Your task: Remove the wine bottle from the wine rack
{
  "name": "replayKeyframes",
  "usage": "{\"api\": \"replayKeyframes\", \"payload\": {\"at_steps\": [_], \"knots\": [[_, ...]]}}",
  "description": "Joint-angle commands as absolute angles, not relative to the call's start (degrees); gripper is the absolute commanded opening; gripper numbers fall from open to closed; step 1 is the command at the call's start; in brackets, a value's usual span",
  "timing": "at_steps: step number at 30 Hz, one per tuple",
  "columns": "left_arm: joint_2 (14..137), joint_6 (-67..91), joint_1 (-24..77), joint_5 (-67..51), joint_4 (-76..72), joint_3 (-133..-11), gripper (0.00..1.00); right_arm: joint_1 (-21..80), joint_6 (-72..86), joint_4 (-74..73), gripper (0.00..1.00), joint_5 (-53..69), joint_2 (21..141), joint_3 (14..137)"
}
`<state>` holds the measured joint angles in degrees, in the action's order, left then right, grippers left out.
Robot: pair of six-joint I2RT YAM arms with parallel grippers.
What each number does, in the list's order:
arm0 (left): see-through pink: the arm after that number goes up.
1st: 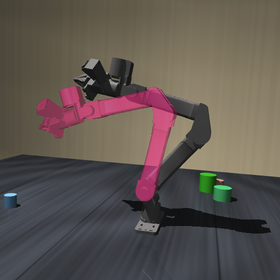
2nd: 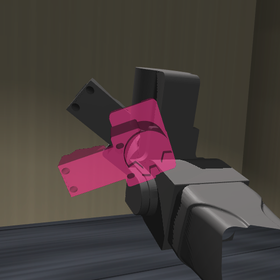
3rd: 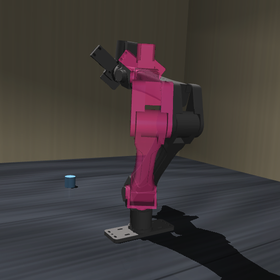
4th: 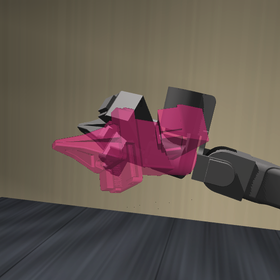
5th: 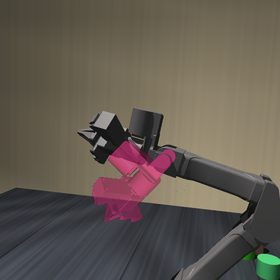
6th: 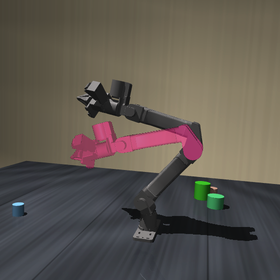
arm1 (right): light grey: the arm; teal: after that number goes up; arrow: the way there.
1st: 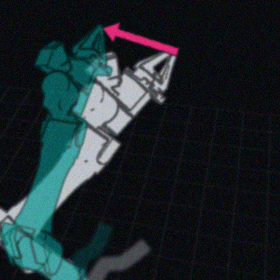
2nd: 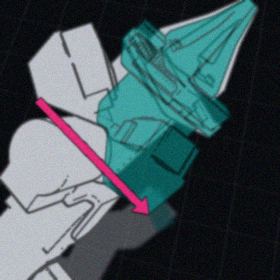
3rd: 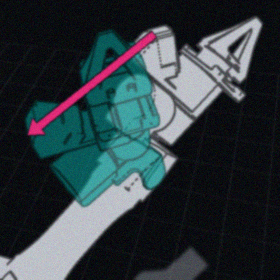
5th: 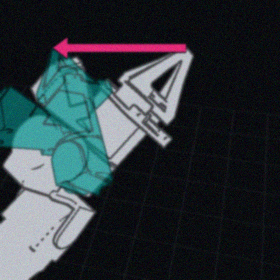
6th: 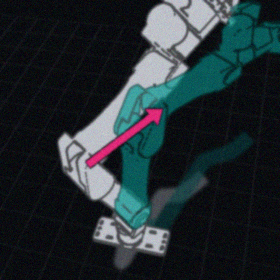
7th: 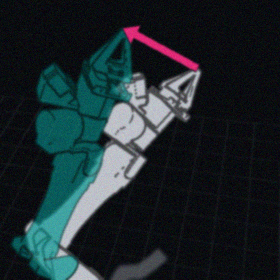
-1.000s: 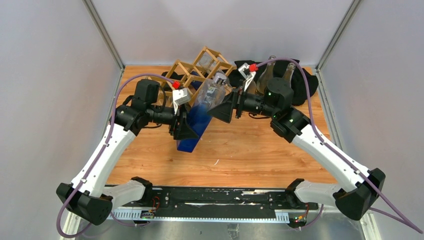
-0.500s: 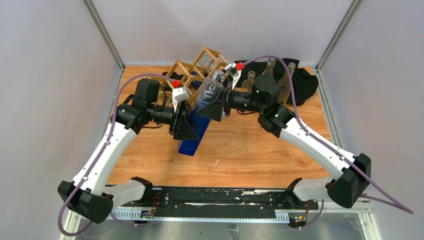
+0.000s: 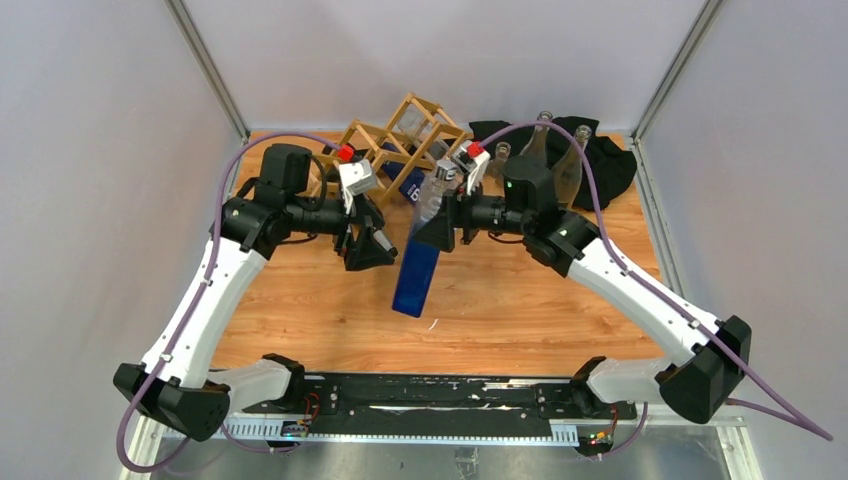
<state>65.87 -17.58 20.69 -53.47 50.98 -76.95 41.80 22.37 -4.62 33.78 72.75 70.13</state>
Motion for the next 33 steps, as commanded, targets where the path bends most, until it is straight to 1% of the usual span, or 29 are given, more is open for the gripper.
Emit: {"api": "replayKeyframes", "payload": {"at_steps": [1,10,16,23,33], "knots": [[68.12,-20.42,18.06,-45.39,52.78,-80.08,1.0,38.23,17.63,-9.07,0.0,24.74,65.08,69.19],[69.71,-23.54,15.08,-43.13,53.79,-82.11,1.0,27.07,12.23,-13.18,0.0,10.15,59.22,61.54],[69.55,-24.73,14.94,-42.5,53.79,-81.36,1.0,25.49,5.64,-9.66,0.0,-4.54,60.51,59.78],[68.92,-25.75,14.94,-42.19,54.04,-80.91,1.0,22.69,3.89,-0.82,0.0,-10.07,64.34,58.63],[68.48,-26.58,14.94,-42.28,54.14,-80.53,1.0,19.01,3.64,7.49,0.0,-11.11,70.71,58.22]]}}
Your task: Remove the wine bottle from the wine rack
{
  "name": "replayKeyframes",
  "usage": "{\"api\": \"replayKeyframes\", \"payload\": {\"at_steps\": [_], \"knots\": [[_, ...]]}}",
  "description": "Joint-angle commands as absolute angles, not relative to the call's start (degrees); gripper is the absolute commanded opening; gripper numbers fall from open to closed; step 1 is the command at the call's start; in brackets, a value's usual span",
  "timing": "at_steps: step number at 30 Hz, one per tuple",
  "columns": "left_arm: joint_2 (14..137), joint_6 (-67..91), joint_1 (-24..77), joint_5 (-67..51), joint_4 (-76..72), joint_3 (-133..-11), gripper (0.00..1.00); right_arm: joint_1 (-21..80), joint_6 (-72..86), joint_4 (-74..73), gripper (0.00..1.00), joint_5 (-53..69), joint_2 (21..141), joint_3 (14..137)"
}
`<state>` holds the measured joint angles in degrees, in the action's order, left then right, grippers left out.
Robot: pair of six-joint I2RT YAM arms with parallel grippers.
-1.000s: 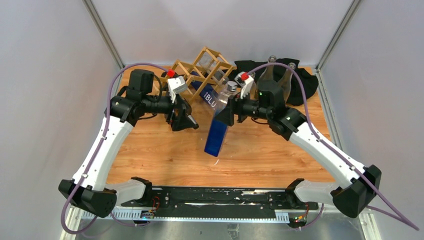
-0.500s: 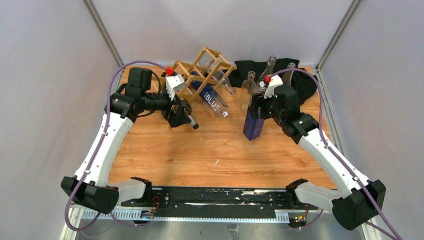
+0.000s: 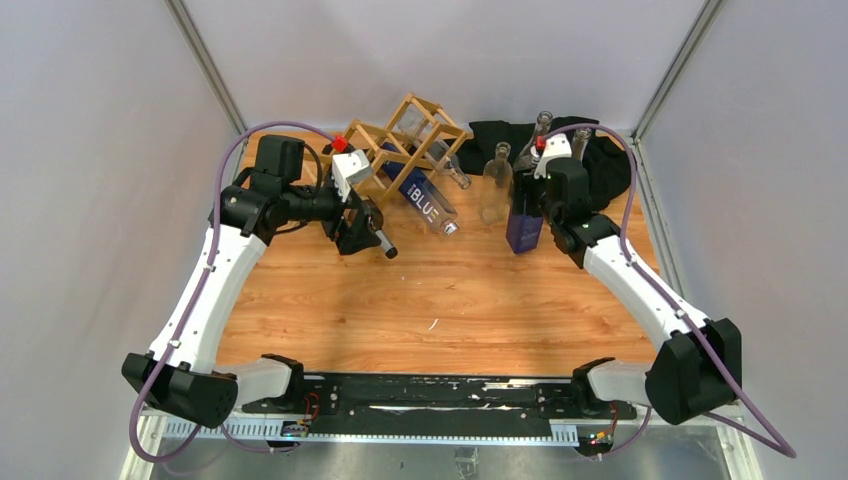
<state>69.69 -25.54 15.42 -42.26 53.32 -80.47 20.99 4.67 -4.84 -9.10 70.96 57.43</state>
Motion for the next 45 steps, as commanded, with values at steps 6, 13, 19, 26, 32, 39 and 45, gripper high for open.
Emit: {"api": "replayKeyframes", "payload": {"at_steps": [6,13,19,26,32,39,45], "knots": [[68.42,-27.23,14.94,-42.21,54.29,-80.54,1.0,17.81,4.55,11.59,0.0,-11.17,73.57,57.82],[68.09,-28.47,14.94,-41.77,54.87,-80.31,1.0,17.43,4.91,13.02,0.0,-12.32,75.99,57.65],[68.27,-28.92,14.94,-41.48,54.85,-80.32,1.0,17.38,4.87,15.88,0.27,-12.91,75.43,54.88],[68.29,-29.25,14.94,-41.0,54.96,-80.64,1.0,17.34,7.47,11.12,0.88,-13.46,74.15,56.72],[68.61,-29.14,14.94,-40.7,54.93,-80.87,1.0,17.4,7.43,5.81,0.91,-12.16,70.33,59.57],[69.98,-29.26,14.05,-39.52,54.93,-82.0,1.0,18.61,8.09,2.75,0.92,-10.81,63.99,62.64],[74.16,-31.32,8.02,-37.74,54.93,-85.26,0.95,26.23,6.25,-2.86,0.88,-9.77,67.24,73.1]]}}
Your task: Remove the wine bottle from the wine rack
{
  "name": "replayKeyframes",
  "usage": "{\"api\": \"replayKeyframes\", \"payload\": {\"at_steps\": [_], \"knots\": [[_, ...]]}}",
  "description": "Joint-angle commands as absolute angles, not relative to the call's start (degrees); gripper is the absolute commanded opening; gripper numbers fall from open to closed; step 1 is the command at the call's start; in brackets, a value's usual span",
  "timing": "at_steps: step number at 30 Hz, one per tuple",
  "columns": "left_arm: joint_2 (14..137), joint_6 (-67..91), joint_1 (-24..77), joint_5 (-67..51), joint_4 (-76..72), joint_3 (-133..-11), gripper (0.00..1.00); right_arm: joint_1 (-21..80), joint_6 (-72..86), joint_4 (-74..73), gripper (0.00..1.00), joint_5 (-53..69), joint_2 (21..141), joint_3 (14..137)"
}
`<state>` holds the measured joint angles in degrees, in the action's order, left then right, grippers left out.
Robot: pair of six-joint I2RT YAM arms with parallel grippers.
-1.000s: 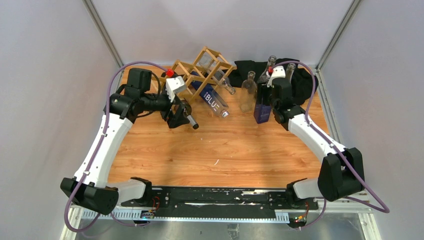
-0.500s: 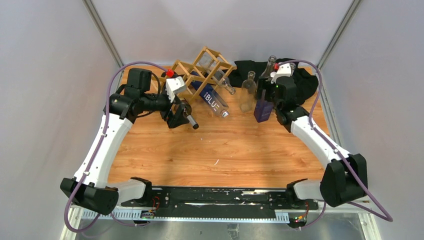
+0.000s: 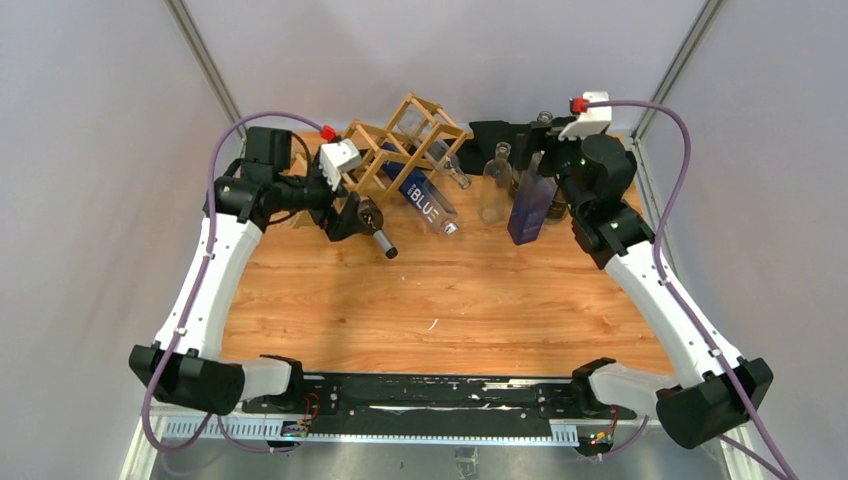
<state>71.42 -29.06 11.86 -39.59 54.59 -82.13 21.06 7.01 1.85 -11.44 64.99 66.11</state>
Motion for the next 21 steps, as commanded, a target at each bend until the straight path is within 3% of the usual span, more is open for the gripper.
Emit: {"api": "replayKeyframes", "payload": {"at_steps": [1,14,21], "knots": [[74.91,-31.71,6.35,-37.23,54.93,-85.81,0.93,27.79,5.8,-4.08,0.87,-9.68,68.74,75.09],[78.05,-36.48,-7.39,-31.33,54.98,-84.26,0.72,34.16,5.52,-18.99,0.86,-3.86,95.64,98.78],[78.95,-38.22,-10.02,-31.95,51.54,-79.12,0.69,35.59,4.6,-24.02,0.87,-5.73,106.05,107.94]]}}
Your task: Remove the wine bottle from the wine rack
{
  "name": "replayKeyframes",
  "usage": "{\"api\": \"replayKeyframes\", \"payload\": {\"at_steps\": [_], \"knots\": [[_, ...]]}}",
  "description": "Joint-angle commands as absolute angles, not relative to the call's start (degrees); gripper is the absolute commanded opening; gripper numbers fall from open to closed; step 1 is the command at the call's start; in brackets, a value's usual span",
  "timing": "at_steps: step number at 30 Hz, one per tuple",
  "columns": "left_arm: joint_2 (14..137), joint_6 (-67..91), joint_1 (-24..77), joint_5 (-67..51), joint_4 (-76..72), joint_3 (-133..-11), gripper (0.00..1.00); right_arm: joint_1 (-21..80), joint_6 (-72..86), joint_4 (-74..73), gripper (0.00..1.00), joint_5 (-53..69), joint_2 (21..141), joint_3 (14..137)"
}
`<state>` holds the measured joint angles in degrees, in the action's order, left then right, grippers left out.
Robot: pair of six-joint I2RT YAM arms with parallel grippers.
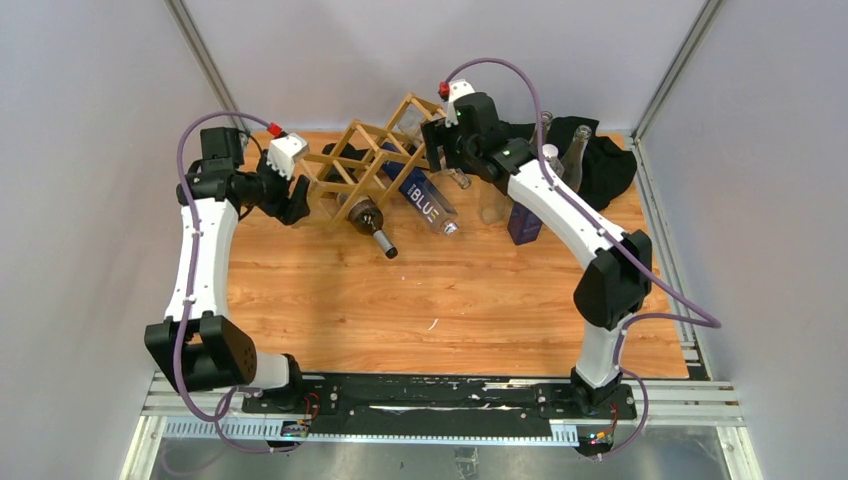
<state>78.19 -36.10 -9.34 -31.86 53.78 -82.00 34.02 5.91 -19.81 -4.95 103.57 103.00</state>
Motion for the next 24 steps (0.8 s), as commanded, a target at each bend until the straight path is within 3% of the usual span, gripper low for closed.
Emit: {"api": "replayKeyframes", "payload": {"at_steps": [1,11,19,24], "knots": [[79.23,-38.24,-10.02,-31.99,50.53,-78.09,0.68,35.78,4.68,-24.05,0.87,-5.78,106.83,108.35],[84.19,-37.07,-10.11,-34.92,44.46,-77.17,0.58,36.6,3.38,-24.56,0.89,-7.87,110.57,109.04],[84.39,-39.55,-10.06,-35.09,44.0,-75.61,0.19,36.2,2.75,-27.18,0.9,-8.54,114.33,112.36],[82.07,-40.35,-10.83,-31.23,42.89,-74.63,0.14,35.58,3.55,-27.65,0.91,-7.17,115.85,112.88]]}}
